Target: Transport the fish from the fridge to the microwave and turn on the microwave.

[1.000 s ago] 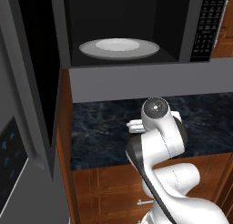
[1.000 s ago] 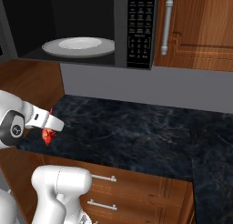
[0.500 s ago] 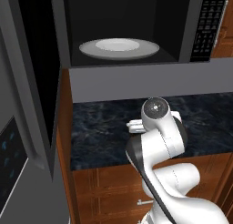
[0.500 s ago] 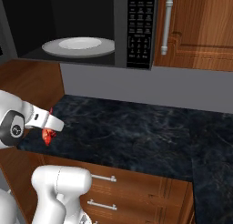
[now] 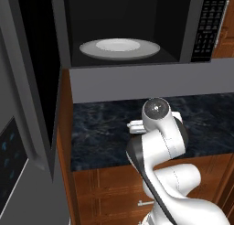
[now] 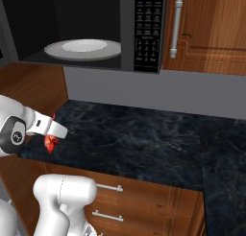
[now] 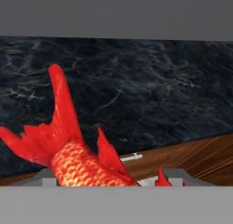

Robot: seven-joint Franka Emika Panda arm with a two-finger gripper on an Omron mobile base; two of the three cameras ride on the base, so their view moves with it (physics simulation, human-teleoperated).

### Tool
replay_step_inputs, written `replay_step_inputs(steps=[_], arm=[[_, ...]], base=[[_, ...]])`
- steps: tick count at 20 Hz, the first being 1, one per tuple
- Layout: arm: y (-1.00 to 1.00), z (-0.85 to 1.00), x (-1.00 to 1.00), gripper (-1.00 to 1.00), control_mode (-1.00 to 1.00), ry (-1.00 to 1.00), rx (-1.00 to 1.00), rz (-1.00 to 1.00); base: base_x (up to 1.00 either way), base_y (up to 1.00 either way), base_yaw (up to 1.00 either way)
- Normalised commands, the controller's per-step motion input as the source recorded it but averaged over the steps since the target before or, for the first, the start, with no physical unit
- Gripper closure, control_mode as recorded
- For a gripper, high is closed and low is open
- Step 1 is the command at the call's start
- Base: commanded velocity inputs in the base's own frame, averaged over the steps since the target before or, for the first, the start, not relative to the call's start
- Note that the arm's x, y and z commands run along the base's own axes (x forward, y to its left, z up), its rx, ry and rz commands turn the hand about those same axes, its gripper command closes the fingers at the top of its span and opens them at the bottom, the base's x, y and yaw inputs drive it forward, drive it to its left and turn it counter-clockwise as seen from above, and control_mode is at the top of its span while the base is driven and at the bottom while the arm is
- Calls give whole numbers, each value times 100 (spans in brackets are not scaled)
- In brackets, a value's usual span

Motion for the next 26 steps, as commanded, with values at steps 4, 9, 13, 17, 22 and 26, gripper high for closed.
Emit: replay_step_inputs(steps=[4,9,13,17,22,26], arm=[[0,0,0,100,100,0,0,0],[0,0,0,100,-100,0,0,0],[0,7,-1,100,-100,-4,0,0],[1,30,-4,100,-100,-16,0,0],[0,47,-3,100,-100,-18,1,6],[0,49,0,100,-100,-2,6,11]], base=[[0,0,0],[0,0,0],[0,0,0],[0,0,0],[0,0,0],[0,0,0]])
